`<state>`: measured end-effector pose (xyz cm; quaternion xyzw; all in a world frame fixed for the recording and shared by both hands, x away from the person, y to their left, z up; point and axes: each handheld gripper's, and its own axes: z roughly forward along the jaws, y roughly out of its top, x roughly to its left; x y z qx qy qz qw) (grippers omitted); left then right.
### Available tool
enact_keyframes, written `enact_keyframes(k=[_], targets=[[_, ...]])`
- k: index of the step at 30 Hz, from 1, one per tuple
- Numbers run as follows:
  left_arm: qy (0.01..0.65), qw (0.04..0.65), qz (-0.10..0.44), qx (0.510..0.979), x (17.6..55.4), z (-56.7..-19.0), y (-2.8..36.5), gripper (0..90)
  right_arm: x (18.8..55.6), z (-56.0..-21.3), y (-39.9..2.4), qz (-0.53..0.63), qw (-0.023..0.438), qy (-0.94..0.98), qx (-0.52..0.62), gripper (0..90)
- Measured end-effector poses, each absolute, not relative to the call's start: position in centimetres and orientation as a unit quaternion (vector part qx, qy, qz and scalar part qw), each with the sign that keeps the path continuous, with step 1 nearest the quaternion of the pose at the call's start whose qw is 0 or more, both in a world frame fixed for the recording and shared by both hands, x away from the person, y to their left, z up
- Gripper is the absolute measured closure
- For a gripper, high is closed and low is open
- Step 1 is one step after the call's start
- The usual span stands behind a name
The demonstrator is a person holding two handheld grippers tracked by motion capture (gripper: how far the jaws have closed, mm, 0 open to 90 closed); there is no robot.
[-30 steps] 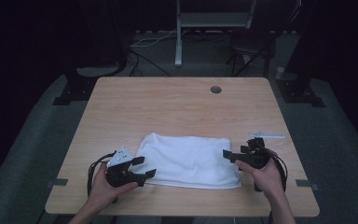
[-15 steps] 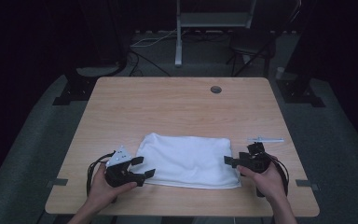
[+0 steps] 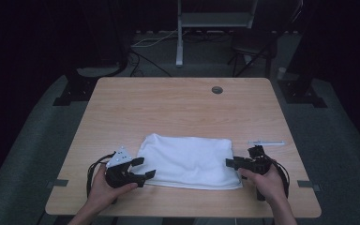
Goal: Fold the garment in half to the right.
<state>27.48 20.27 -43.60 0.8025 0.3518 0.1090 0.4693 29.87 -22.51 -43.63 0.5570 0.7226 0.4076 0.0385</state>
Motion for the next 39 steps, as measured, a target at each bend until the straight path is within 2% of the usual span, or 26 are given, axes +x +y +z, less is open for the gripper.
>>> enact_keyframes(k=[6,13,20,26,29,39], targets=[[0.352,0.471,0.11,0.801,27.4,-43.5,20.3,30.0,29.7,-44.0,-23.1,0.42,0.026,0.704,0.573,69.8],[0.352,0.472,0.11,0.801,27.4,-43.6,20.3,30.0,29.6,-44.0,-23.0,0.419,0.026,0.702,0.575,69.3],[0.352,0.471,0.11,0.802,27.3,-43.6,20.3,30.0,29.2,-43.7,-22.2,0.396,0.064,0.723,0.563,70.2],[0.352,0.47,0.108,0.802,27.3,-43.8,20.3,30.0,29.1,-44.3,-22.0,0.417,0.067,0.718,0.554,84.5],[0.352,0.468,0.107,0.803,27.4,-43.9,20.3,30.0,29.1,-44.6,-22.1,0.43,0.048,0.707,0.56,85.5],[0.352,0.469,0.108,0.803,27.4,-43.9,20.3,30.0,29.2,-42.9,-21.9,0.469,0.033,0.691,0.549,85.8]])
